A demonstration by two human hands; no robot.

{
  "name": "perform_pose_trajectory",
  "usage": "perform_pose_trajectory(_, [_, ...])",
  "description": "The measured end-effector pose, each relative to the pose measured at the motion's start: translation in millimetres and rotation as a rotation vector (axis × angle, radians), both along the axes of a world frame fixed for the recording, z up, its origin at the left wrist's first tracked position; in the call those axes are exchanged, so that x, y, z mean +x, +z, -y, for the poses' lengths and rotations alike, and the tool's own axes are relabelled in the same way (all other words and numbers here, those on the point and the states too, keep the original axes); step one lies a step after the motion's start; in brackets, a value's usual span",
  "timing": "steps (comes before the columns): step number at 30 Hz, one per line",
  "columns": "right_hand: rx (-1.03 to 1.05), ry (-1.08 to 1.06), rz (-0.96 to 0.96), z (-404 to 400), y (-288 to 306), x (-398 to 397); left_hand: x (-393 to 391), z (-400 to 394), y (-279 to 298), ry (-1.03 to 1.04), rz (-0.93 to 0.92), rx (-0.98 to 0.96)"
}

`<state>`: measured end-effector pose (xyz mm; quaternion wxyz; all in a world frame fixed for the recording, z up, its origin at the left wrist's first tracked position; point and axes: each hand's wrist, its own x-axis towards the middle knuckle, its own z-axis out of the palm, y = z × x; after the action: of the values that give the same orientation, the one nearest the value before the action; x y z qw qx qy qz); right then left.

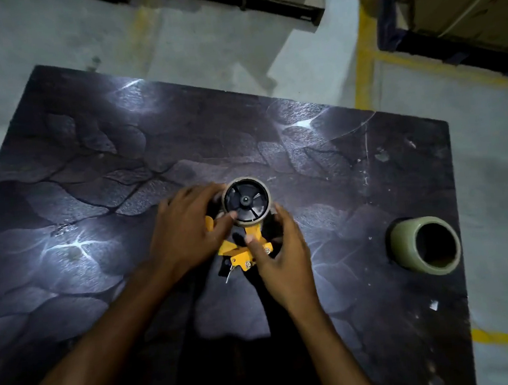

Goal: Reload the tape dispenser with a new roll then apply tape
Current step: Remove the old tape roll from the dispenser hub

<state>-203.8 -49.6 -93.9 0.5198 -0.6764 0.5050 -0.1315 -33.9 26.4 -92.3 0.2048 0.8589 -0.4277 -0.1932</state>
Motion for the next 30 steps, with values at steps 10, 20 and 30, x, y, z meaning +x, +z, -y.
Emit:
perform_pose_trajectory(10, [0.195,-0.077,-0.011,57.5,-22.2,40.9,32.9,39.0,-11.9,-0.003,-0.447,0.036])
perform_pose_trajectory(20, [0.33,-0.02,-0.055,61.8,-21.3,34.4,22.4,39.4,-14.8,-0.021,-0.591,-0.075])
perform_pose_trajectory(30, [0.306,-0.026,-0.167,56.8,-15.8,40.8,15.5,36.9,-12.1,0.006,-0.634,-0.101])
